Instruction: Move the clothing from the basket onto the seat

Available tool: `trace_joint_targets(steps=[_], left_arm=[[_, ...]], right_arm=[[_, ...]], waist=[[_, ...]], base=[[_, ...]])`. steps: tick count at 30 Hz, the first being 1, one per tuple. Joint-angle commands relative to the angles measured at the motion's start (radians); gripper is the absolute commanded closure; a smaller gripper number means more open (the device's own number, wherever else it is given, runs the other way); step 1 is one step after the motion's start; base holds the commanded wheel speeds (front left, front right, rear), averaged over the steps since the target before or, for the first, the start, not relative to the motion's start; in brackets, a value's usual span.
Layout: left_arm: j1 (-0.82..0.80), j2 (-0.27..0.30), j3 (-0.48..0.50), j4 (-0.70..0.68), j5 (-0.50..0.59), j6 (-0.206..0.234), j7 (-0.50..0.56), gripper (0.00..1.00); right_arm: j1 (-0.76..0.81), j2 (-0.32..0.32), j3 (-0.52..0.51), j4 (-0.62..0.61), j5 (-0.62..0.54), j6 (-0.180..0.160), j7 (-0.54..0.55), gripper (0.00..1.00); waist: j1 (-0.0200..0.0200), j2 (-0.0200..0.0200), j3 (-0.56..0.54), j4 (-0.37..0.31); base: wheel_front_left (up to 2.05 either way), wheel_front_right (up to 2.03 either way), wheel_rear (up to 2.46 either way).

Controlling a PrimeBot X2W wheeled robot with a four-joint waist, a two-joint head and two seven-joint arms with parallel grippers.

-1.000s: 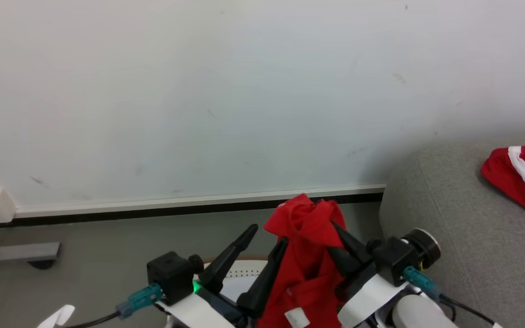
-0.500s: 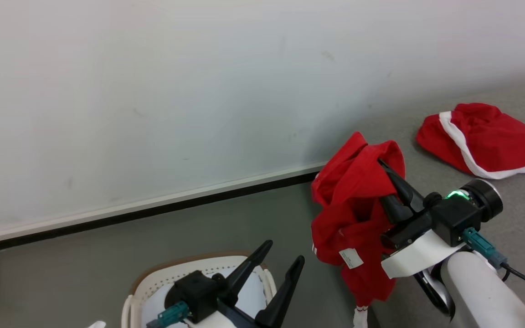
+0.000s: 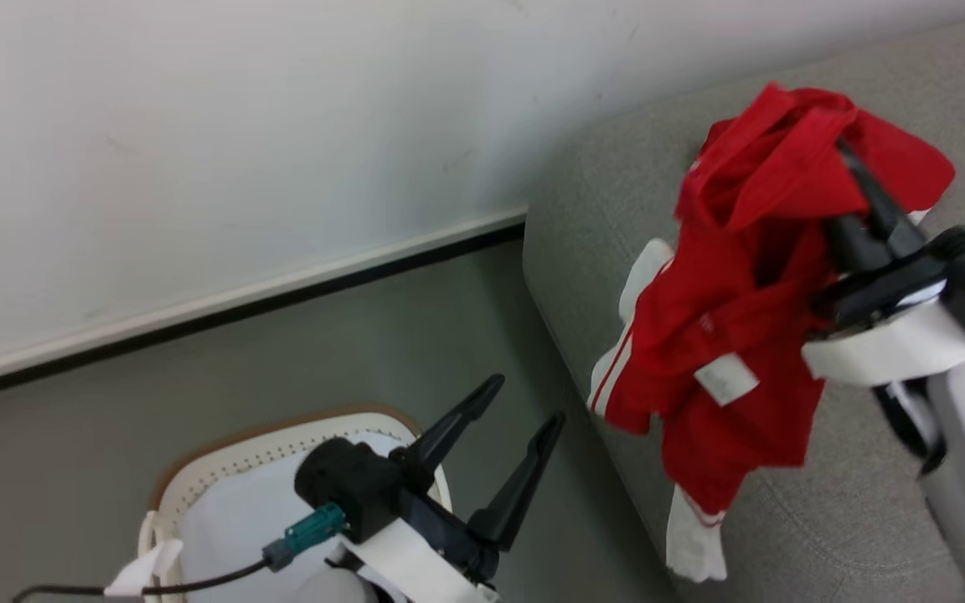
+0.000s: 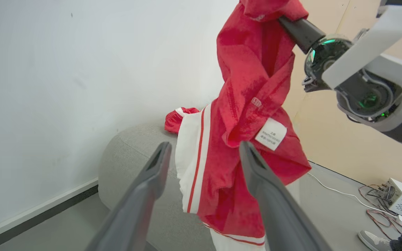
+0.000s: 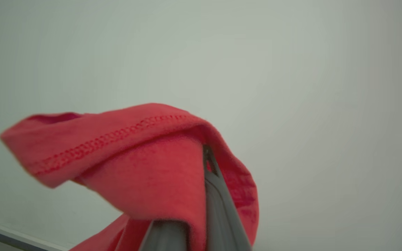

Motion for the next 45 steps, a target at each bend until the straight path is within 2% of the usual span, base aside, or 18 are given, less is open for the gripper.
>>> trace_joint_targets(steps=[1, 7, 12, 14, 18, 20, 22, 26, 29, 30, 33, 34, 35, 36, 37, 42, 45], left_arm=[[-0.035, 0.017, 0.005, -0.003, 0.017, -0.008, 0.000, 0.00], [-0.144, 0.031, 0.021, -0.004, 0.038, -0.025, 0.001, 0.00], [-0.189, 0.022, 0.028, 0.006, 0.030, -0.037, 0.000, 0.00], [-0.189, 0.018, 0.032, 0.010, 0.025, -0.041, 0.000, 0.00], [-0.173, -0.002, 0.043, 0.003, 0.017, -0.043, -0.001, 0.00], [-0.154, -0.006, 0.042, 0.003, 0.006, -0.046, -0.001, 0.00], [-0.145, -0.006, 0.042, -0.003, -0.001, -0.049, -0.001, 0.00], [-0.139, 0.000, 0.040, -0.007, 0.004, -0.051, -0.001, 0.00], [-0.130, 0.007, 0.037, 0.000, 0.000, -0.051, -0.001, 0.00], [-0.130, 0.007, 0.037, 0.000, 0.000, -0.051, -0.001, 0.00], [-0.122, 0.018, 0.035, 0.005, 0.001, -0.051, -0.001, 0.00], [-0.119, 0.022, 0.036, 0.006, 0.000, -0.051, -0.001, 0.00], [-0.116, 0.026, 0.037, 0.007, -0.001, -0.049, -0.001, 0.00], [-0.114, 0.029, 0.038, 0.007, -0.002, -0.047, 0.000, 0.00], [-0.112, 0.033, 0.040, 0.007, -0.004, -0.045, 0.001, 0.00], [-0.088, 0.039, 0.045, 0.019, -0.019, -0.041, 0.001, 0.00], [-0.065, 0.046, 0.062, 0.032, -0.028, -0.028, 0.001, 0.00]], right_arm=[[-0.057, -0.013, -0.039, -0.005, -0.012, -0.003, 0.004, 1.00], [-0.281, -0.089, -0.194, -0.005, -0.067, -0.002, 0.069, 1.00], [-0.503, -0.193, -0.330, 0.047, -0.120, -0.003, 0.167, 1.00], [-0.600, -0.223, -0.414, 0.094, -0.151, -0.003, 0.195, 1.00], [-0.728, -0.298, -0.559, 0.220, -0.309, -0.003, 0.246, 1.00], [-0.729, -0.329, -0.579, 0.280, -0.388, -0.002, 0.287, 1.00], [-0.711, -0.342, -0.644, 0.330, -0.437, -0.003, 0.315, 1.00], [-0.603, -0.318, -0.837, 0.412, -0.543, -0.003, 0.359, 1.00], [-0.499, -0.240, -1.004, 0.399, -0.624, -0.003, 0.347, 1.00], [-0.499, -0.240, -1.004, 0.399, -0.624, -0.003, 0.347, 1.00], [-0.434, -0.149, -1.125, 0.344, -0.685, -0.003, 0.359, 0.98], [-0.418, -0.117, -1.147, 0.319, -0.710, -0.003, 0.367, 0.90], [-0.407, -0.084, -1.161, 0.294, -0.730, -0.003, 0.371, 0.55], [-0.400, -0.055, -1.171, 0.271, -0.740, -0.003, 0.379, 0.07], [-0.391, -0.027, -1.174, 0.252, -0.757, -0.003, 0.384, 0.00], [-0.309, 0.080, -1.104, 0.210, -0.793, -0.003, 0.396, 0.00], [-0.246, 0.127, -1.053, 0.203, -0.777, -0.003, 0.362, 0.00]], waist=[[-0.0001, -0.0001, 0.110, 0.020], [-0.0001, -0.0001, 0.269, 0.103], [-0.0001, -0.0001, 0.339, 0.178], [-0.0001, -0.0001, 0.350, 0.205], [-0.0001, -0.0001, 0.376, 0.262], [-0.0001, -0.0001, 0.390, 0.287], [-0.0001, -0.0001, 0.412, 0.307], [-0.0001, -0.0001, 0.457, 0.337], [-0.0001, -0.0001, 0.470, 0.351], [-0.0001, -0.0001, 0.470, 0.351], [-0.0001, -0.0001, 0.469, 0.346], [-0.0001, -0.0001, 0.465, 0.342], [-0.0001, -0.0001, 0.461, 0.337], [-0.0001, -0.0001, 0.455, 0.330], [-0.0001, -0.0001, 0.448, 0.323], [-0.0001, -0.0001, 0.378, 0.281], [-0.0001, -0.0001, 0.314, 0.253]], base=[[0.00, 0.00, 0.00], [0.00, 0.00, 0.00], [0.00, 0.00, 0.00], [0.00, 0.00, 0.00], [0.00, 0.00, 0.00], [0.00, 0.00, 0.00], [0.00, 0.00, 0.00], [0.00, 0.00, 0.00], [0.00, 0.00, 0.00], [0.00, 0.00, 0.00], [0.00, 0.00, 0.00], [0.00, 0.00, 0.00], [0.00, 0.00, 0.00], [0.00, 0.00, 0.00], [0.00, 0.00, 0.00], [0.00, 0.00, 0.00], [0.00, 0.00, 0.00]])
